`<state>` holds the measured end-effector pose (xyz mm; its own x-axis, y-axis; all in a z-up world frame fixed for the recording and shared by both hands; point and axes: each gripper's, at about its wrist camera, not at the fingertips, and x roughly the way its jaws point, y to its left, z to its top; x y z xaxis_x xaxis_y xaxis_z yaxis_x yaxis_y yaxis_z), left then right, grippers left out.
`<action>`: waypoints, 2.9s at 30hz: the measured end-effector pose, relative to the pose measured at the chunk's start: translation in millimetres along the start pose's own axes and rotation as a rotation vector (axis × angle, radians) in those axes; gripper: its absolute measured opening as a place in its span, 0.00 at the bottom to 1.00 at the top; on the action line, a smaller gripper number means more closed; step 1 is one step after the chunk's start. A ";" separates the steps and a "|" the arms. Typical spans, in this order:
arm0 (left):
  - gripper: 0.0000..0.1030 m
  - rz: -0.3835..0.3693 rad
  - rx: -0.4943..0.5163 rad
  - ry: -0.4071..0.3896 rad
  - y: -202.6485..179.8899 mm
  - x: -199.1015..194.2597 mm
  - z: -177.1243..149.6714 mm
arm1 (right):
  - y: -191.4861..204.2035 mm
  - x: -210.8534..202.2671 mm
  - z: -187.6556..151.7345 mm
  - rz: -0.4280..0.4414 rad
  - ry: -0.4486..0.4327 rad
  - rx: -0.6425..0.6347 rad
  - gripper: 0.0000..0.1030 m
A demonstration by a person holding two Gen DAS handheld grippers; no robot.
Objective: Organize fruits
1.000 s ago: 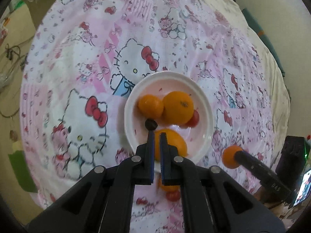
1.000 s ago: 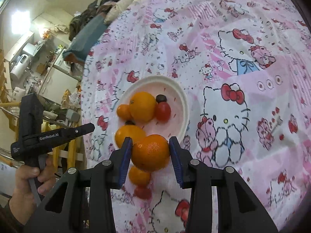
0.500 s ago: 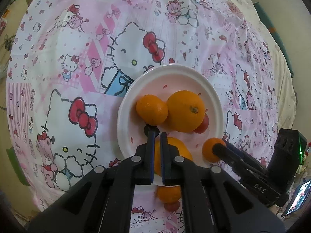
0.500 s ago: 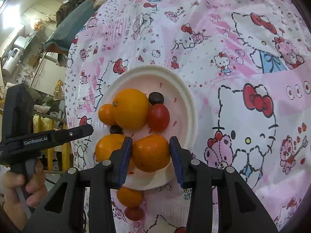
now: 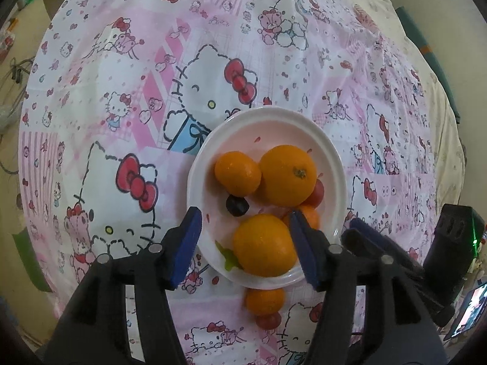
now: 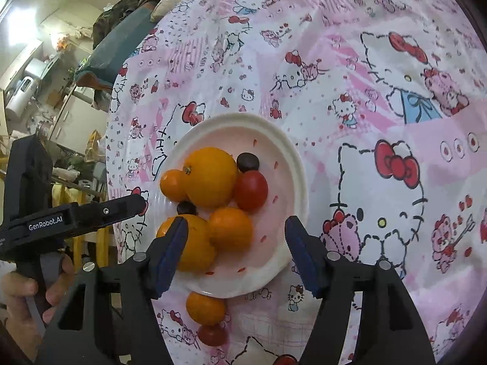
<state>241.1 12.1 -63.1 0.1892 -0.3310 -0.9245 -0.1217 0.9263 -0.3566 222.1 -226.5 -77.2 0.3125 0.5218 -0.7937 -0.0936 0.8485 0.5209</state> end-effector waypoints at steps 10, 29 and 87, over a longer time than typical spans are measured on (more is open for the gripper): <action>0.54 0.005 0.015 -0.031 14.3 -26.0 -30.4 | 4.1 -25.2 -7.8 0.014 -0.038 -0.007 0.67; 0.54 0.035 0.169 0.115 -39.1 33.6 -116.6 | -22.4 -68.1 -34.8 -0.018 -0.102 0.108 0.67; 0.36 -0.012 -0.088 -0.141 19.8 -0.9 -24.4 | -25.9 -57.6 -22.8 0.059 -0.078 0.141 0.67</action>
<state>214.7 26.4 -72.6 0.3256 -0.3074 -0.8941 -0.2023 0.9011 -0.3835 184.9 -276.5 -52.1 0.3833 0.5572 -0.7367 0.0179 0.7929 0.6091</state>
